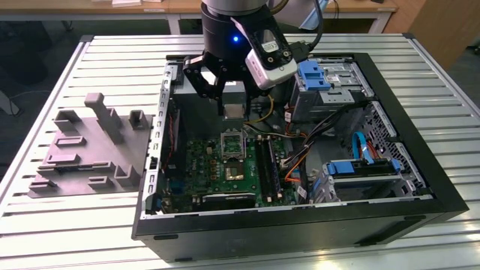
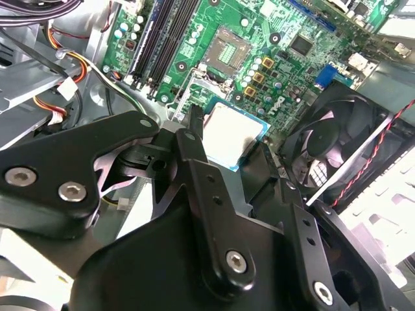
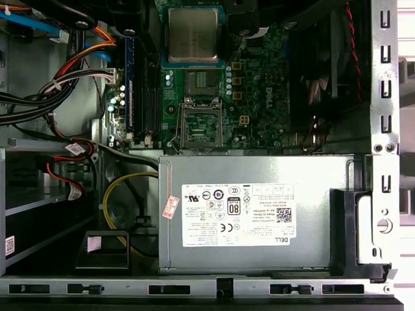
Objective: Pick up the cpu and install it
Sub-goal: 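Place the cpu into insertion slot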
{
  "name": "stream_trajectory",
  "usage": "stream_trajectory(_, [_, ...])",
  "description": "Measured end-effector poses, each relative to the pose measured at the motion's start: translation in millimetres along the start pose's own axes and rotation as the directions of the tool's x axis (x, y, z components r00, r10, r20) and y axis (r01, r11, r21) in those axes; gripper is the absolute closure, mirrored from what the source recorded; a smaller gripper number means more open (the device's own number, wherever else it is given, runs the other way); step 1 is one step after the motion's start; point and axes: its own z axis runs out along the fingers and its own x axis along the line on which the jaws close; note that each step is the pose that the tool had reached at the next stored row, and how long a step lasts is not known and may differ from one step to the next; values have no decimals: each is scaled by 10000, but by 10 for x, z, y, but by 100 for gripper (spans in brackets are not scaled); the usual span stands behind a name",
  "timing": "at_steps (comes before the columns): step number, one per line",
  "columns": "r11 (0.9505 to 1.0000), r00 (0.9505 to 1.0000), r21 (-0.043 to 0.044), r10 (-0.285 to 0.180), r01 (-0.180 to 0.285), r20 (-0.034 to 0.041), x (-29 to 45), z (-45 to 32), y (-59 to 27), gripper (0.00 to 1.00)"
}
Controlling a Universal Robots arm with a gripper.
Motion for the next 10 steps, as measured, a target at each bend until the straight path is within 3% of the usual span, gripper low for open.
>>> stream_trajectory(10, [10000,10000,-8,1,-1,1,0,19,-26,53])
